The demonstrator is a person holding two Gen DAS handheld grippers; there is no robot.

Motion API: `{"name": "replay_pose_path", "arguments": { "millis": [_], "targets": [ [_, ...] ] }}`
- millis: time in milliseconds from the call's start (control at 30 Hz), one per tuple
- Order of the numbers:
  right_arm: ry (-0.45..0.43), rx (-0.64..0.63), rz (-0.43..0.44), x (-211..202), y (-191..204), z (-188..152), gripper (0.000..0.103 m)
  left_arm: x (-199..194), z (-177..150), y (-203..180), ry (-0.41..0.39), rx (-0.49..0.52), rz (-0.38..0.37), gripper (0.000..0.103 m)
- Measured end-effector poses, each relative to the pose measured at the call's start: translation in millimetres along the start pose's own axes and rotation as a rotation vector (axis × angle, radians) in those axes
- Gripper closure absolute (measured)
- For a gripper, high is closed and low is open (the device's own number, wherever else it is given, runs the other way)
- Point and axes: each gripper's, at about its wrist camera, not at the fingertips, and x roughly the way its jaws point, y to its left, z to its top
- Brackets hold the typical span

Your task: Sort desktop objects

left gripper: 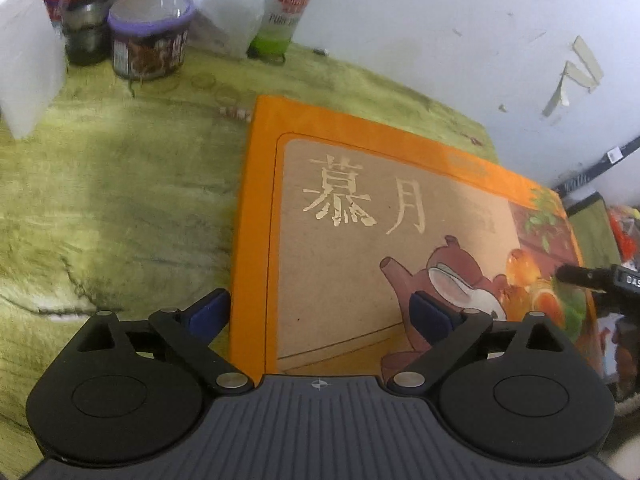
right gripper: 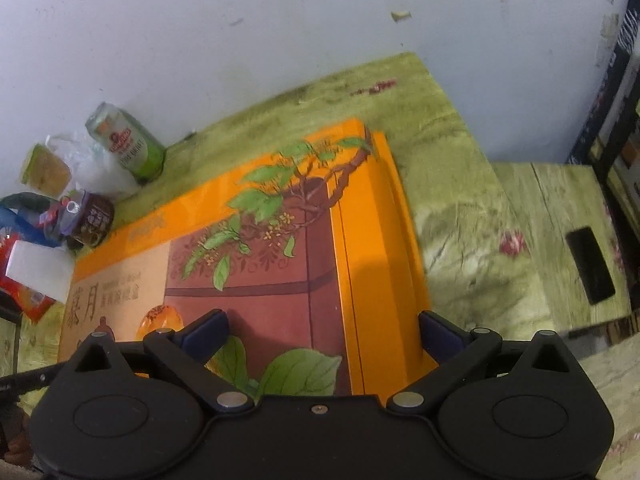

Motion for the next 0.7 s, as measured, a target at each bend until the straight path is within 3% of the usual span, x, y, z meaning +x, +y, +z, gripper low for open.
{"name": "replay_pose_path", "arguments": {
  "millis": [200, 433, 700],
  "targets": [
    [-0.057, -0.033, 0.027, -22.7, 0.6, 2.3, 0.001, -18.9, 7.6, -11.2, -0.058, 0.048, -0.035, 0.007],
    [-0.095, 0.016, 0.027, -28.9, -10.9, 14.5, 0.001, -16.5, 22.3, -33.6, -0.130, 0.122, -0.036, 0.007],
    [-0.091, 0.028, 0.009, -25.6, -17.2, 37.5, 0.001, -6.7, 36.7, -44.3, -0.150, 0.136, -0.037, 0.007]
  ]
}}
